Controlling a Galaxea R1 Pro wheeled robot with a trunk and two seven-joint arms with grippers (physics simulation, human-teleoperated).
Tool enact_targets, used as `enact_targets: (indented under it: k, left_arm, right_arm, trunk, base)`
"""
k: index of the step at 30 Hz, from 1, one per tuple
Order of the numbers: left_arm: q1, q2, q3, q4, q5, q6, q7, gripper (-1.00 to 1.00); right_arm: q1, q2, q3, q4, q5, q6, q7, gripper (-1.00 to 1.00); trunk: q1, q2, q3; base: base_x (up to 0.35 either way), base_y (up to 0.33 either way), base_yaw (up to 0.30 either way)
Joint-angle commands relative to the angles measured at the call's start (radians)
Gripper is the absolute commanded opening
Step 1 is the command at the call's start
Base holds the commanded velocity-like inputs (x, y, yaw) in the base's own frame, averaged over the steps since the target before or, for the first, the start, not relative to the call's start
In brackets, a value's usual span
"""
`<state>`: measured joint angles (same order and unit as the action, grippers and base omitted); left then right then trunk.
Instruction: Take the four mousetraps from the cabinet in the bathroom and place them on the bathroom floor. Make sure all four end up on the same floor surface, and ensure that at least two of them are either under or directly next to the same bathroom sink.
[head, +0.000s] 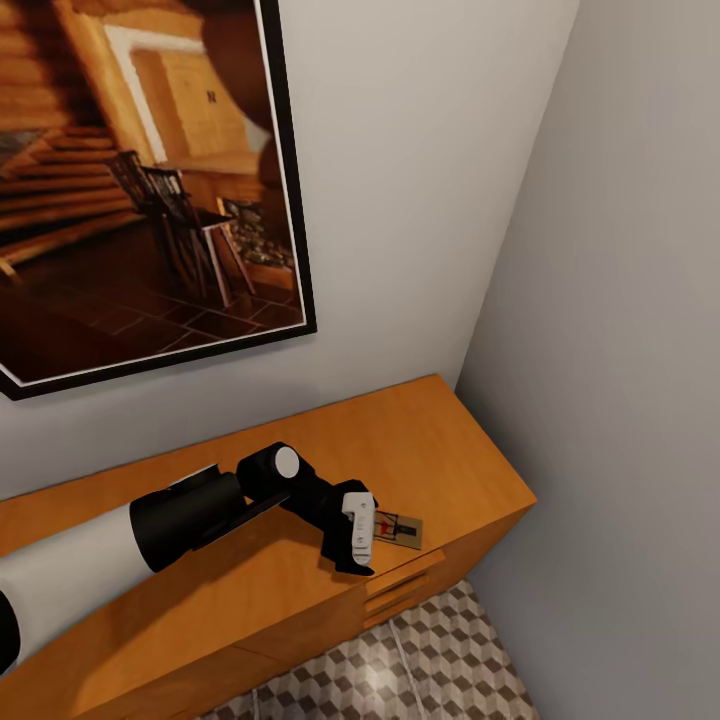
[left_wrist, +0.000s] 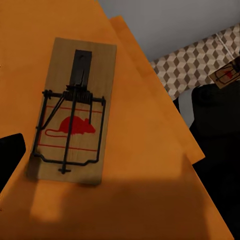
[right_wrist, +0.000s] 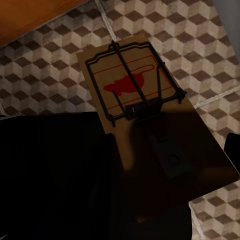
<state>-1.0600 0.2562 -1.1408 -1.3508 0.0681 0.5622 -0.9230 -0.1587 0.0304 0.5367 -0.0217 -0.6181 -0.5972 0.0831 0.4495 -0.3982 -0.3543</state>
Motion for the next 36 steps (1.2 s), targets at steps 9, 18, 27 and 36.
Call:
enact_targets:
  k: [9, 18, 27, 36]
  left_arm:
    - [-0.002, 0.001, -0.002, -0.001, -0.002, 0.008, 0.002, 1.00]
    - [-0.002, 0.000, -0.002, -0.001, -0.005, 0.010, 0.002, 1.00]
    - [-0.002, -0.002, 0.002, 0.000, -0.005, 0.010, 0.002, 1.00]
    - [-0.002, -0.057, 0.009, 0.024, -0.007, 0.011, 0.001, 1.00]
  right_arm:
    - [-0.001, 0.000, 0.002, 0.002, -0.011, -0.004, 0.006, -1.00]
    - [-0.001, 0.001, 0.002, 0.002, -0.011, -0.004, 0.006, -1.00]
    - [-0.001, 0.002, 0.002, 0.002, -0.011, -0.004, 0.006, -1.00]
    - [-0.001, 0.002, 0.002, 0.002, -0.011, -0.004, 0.005, -1.00]
  trunk:
    - [0.001, -0.002, -0.002]
    - [0.001, -0.002, -0.002]
    - [0.001, -0.002, -0.002]
    - [0.001, -0.002, -0.002]
  base:
    - [0.048, 0.011, 0.000]
    - [0.017, 0.006, 0.000]
    - [0.000, 0.000, 0.000]
    - [0.000, 0.000, 0.000]
